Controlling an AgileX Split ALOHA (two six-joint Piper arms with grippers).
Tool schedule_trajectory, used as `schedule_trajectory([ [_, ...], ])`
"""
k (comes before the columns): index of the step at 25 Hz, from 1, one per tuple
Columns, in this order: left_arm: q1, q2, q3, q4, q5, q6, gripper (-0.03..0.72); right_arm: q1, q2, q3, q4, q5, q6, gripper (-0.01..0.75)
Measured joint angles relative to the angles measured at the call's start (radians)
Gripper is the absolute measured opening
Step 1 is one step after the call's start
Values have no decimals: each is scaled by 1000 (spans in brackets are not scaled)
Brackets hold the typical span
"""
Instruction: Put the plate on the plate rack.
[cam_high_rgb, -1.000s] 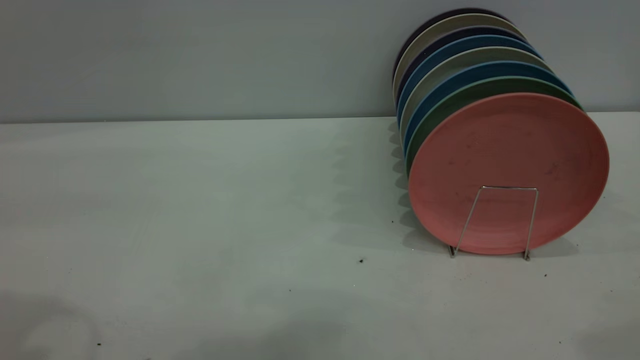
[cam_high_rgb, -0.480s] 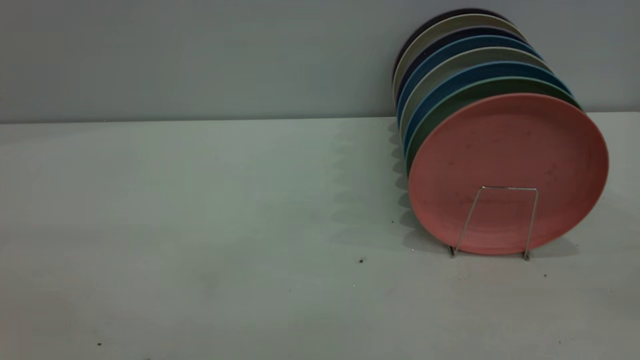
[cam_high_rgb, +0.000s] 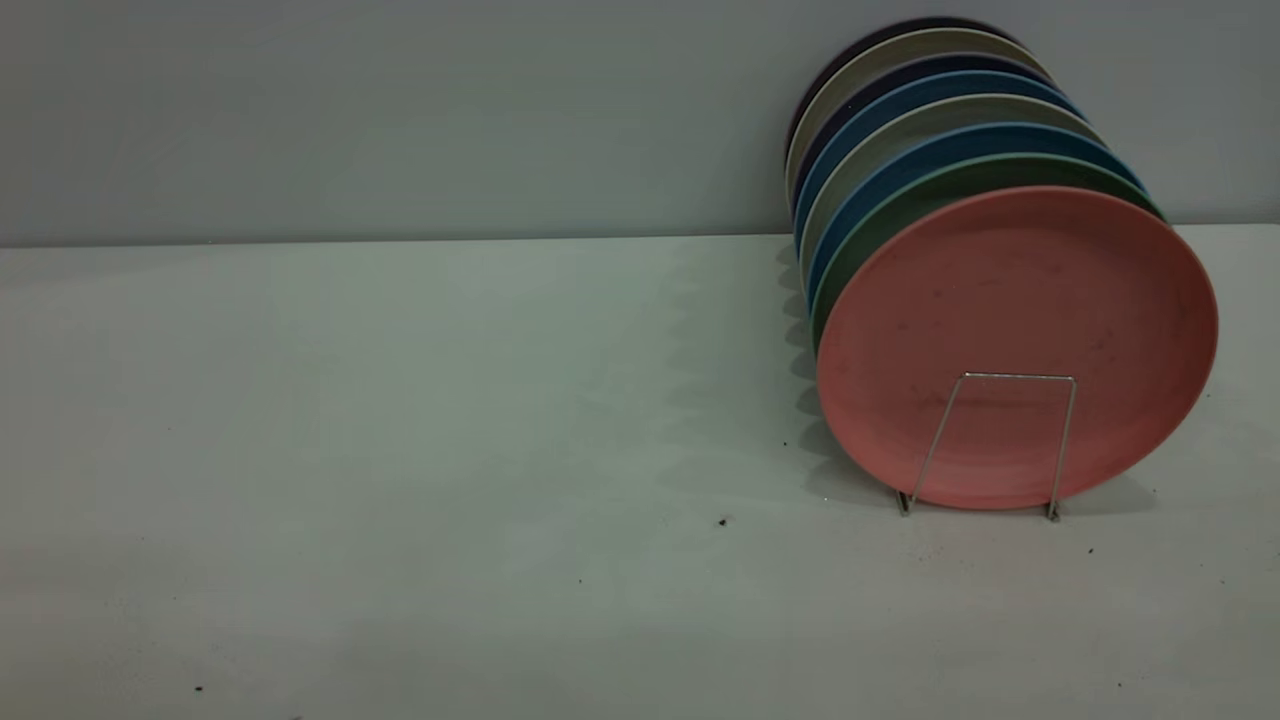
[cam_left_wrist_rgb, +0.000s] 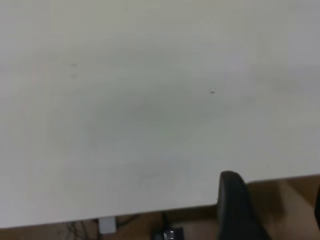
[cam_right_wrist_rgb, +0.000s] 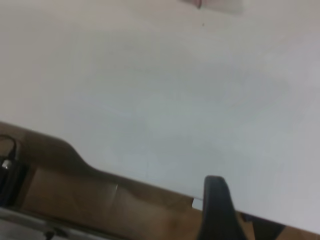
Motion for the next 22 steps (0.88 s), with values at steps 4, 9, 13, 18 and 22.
schedule_trajectory([
  [4, 0, -1, 9, 19, -3, -3, 415, 0, -5, 0, 2, -7, -1, 513],
  [9, 0, -1, 9, 19, -4, -3, 415, 0, -5, 0, 2, -6, -1, 513],
  [13, 0, -1, 9, 16, -4, -3, 415, 0, -5, 0, 2, -6, -1, 513],
  [18, 0, -1, 9, 16, -4, -6, 415, 0, -5, 0, 4, -6, 3, 513],
  [22, 0, -1, 9, 16, -4, -6, 415, 0, -5, 0, 4, -6, 4, 513],
])
